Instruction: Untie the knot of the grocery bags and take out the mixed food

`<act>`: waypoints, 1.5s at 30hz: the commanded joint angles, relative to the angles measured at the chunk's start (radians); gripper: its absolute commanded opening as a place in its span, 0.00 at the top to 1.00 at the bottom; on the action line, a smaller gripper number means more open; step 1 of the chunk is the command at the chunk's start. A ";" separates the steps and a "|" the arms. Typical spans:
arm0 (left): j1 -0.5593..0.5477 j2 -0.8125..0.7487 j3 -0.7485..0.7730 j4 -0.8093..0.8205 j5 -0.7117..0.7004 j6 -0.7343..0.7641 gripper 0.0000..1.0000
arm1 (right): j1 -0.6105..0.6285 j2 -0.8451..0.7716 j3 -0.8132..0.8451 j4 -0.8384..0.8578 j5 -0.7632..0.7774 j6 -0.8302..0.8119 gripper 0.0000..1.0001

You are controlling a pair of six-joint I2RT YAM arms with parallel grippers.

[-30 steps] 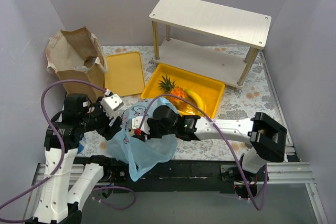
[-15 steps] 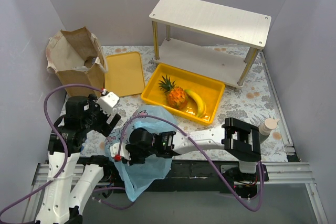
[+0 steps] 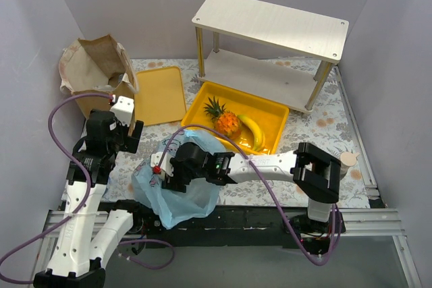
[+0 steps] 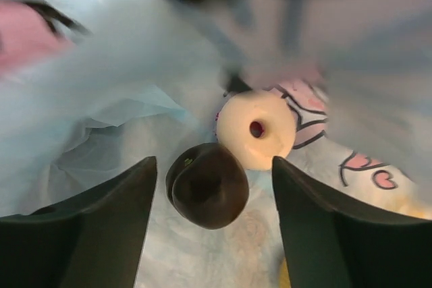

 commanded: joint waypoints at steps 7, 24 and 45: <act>0.001 0.006 0.035 0.004 -0.002 -0.026 0.02 | -0.054 0.112 -0.009 0.030 0.023 0.083 0.19; 0.003 -0.083 -0.070 0.120 0.064 -0.003 0.02 | -0.135 -0.226 0.011 -0.278 -0.136 -0.275 0.83; 0.003 0.013 -0.118 0.280 0.292 -0.014 0.02 | -0.245 -0.441 0.453 -0.491 -0.230 -0.512 0.92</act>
